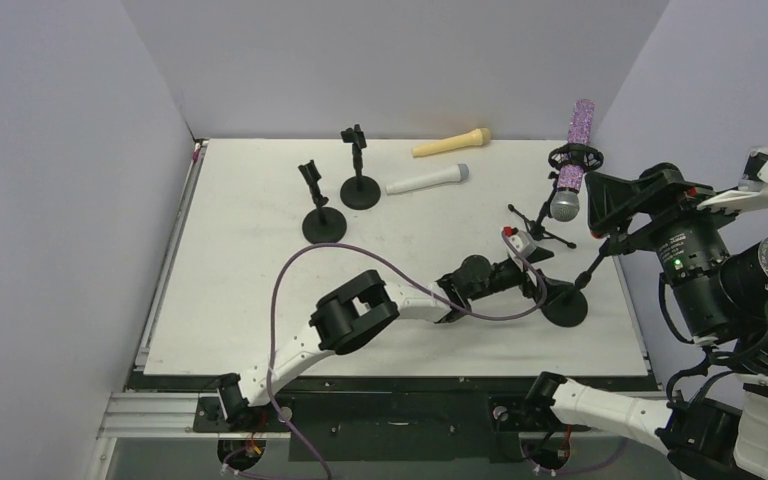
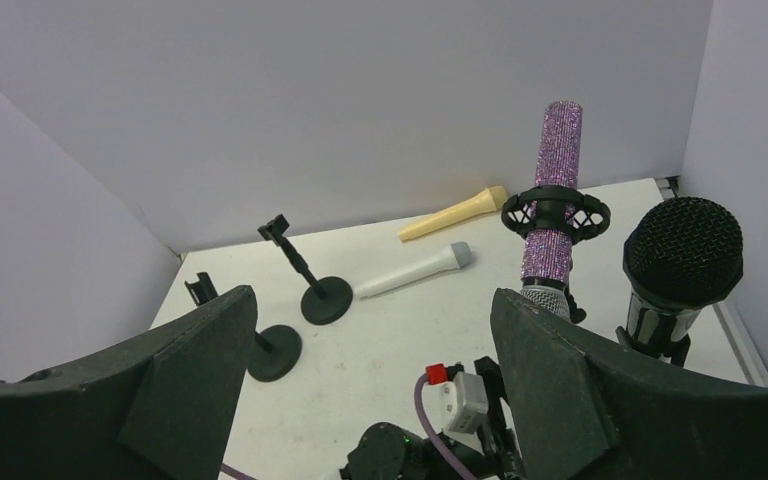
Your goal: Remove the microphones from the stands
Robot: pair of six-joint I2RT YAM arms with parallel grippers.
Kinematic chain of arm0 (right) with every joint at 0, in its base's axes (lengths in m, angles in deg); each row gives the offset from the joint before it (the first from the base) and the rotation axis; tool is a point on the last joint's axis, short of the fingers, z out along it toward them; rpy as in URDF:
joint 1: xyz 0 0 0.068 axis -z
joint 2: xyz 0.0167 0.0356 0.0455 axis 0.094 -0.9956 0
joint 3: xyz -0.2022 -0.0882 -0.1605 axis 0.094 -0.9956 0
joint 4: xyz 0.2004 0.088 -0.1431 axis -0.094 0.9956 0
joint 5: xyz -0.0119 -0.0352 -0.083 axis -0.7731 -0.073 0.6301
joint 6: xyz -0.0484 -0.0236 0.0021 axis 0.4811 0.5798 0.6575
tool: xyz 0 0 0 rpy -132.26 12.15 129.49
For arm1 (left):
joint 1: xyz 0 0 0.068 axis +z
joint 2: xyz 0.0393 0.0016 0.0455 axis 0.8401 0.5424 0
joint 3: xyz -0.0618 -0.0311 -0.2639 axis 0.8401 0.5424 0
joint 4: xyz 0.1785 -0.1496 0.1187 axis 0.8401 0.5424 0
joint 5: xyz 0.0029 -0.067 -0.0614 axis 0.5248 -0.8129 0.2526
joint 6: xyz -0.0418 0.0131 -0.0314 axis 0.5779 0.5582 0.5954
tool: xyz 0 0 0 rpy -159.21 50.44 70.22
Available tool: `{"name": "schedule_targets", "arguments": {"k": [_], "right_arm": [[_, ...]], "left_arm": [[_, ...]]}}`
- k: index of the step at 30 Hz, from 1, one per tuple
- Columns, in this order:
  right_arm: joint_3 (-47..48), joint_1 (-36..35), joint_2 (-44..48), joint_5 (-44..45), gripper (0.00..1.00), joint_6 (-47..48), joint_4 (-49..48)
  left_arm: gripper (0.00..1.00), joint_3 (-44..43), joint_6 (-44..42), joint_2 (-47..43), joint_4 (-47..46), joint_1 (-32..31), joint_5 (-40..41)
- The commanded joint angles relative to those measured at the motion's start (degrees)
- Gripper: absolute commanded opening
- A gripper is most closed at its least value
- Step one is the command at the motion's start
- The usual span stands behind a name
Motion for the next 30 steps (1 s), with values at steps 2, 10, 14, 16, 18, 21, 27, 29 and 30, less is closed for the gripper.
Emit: {"name": "schedule_targets", "arguments": {"k": [2, 10, 14, 16, 18, 21, 27, 29, 30], "right_arm": [[-2.01, 0.26, 0.97, -2.58, 0.82, 0.44, -2.4], [-3.8, 0.3, 1.59, -4.25, 0.82, 1.01, -2.67], [-4.16, 0.27, 2.2, -4.55, 0.82, 1.55, -3.14], [-4.37, 0.26, 2.3, -4.87, 0.82, 1.72, -3.26], [-4.63, 0.31, 2.38, -5.18, 0.82, 1.79, -3.41], [-4.83, 0.27, 2.59, -5.3, 0.82, 1.97, -3.43], [-5.25, 0.27, 2.93, -5.57, 0.82, 2.19, -3.75], [-5.57, 0.26, 3.01, -5.74, 0.82, 2.19, -3.94], [-5.87, 0.26, 3.04, -5.81, 0.82, 2.19, -4.09]], "left_arm": [[0.94, -8.71, -0.58, 4.37, -4.39, -0.67, -2.93], [0.91, -21.87, -1.56, 12.34, 1.79, -1.36, -6.18], [0.88, -27.82, -1.7, 15.64, 4.83, -1.65, -5.56], [0.86, -31.09, -1.6, 17.51, 6.6, -1.8, -5.47], [0.83, -35.21, -1.91, 19.17, 8.51, -2.04, -5.08], [0.8, -38.59, -3.07, 21.46, 11.46, -2.49, -3.35], [0.66, -40.39, -2.72, 22.96, 11.97, -2.93, -0.6], [0.62, -40.75, -2.71, 23.18, 12.07, -3.01, -0.44], [0.6, -40.8, -2.71, 23.21, 12.03, -3.06, -0.3]]}}
